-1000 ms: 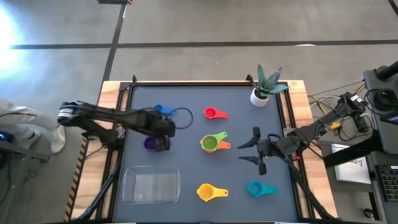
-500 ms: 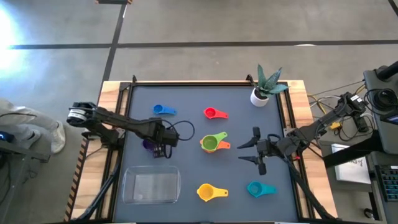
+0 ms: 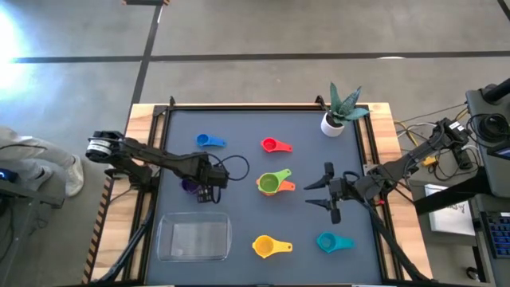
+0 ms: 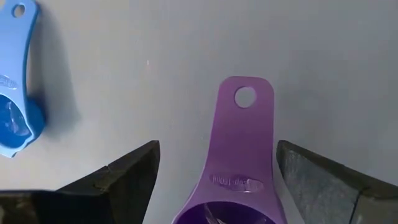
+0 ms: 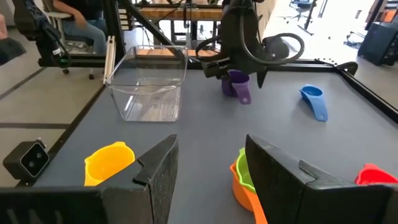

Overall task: Nest measuring cups in basket
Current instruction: Stack the violet measuring cup on top of the green measuring cup

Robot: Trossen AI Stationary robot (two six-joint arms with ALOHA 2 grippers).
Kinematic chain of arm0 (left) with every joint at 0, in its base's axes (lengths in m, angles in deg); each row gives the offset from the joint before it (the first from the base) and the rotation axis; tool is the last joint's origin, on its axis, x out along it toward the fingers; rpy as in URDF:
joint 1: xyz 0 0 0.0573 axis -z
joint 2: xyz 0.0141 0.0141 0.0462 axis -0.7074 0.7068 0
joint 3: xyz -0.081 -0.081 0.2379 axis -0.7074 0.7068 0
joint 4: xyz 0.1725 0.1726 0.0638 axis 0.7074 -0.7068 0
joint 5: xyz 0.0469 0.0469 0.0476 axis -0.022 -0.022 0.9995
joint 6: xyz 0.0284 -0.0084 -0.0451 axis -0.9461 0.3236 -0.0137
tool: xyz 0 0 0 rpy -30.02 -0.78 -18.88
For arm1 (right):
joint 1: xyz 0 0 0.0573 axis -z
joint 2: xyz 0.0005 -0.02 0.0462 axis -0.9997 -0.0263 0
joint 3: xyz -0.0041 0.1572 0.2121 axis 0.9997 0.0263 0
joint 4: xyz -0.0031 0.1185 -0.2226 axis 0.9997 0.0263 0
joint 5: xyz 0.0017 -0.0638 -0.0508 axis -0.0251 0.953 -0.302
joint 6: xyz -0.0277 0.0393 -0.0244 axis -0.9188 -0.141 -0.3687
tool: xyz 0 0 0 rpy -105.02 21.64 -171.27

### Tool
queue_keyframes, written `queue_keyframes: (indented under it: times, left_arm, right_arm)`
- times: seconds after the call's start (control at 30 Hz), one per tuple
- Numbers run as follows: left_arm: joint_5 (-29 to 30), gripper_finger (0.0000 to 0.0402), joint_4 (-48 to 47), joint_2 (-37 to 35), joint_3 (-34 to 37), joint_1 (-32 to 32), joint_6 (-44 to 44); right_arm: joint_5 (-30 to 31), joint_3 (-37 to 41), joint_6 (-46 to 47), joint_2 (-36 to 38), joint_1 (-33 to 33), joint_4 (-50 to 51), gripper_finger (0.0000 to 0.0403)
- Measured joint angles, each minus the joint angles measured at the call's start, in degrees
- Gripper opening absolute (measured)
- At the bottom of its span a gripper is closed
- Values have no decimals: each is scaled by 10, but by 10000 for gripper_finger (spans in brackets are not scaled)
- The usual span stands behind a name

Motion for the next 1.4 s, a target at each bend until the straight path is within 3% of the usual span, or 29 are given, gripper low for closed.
queue_keyframes:
  times: [0.23, 0.7, 1.03, 1.17, 1.4]
  left_arm:
    - [-17, 266, 28, 0, 22, -5, 0]
    - [-12, 92, 42, 1, 30, -7, -3]
    - [-13, 9, 38, 0, 9, -13, -13]
    - [-14, 9, 5, -1, -13, -17, -2]
    - [8, 73, -82, -44, -69, -11, 6]
  right_arm:
    - [0, 0, 0, 0, 0, 0, 176]
    - [0, 0, -1, 0, 0, 0, 176]
    - [0, 0, -1, 0, 0, 0, 176]
    - [0, 0, 0, 0, 0, 0, 176]
    - [0, 0, 4, 0, 0, 1, 176]
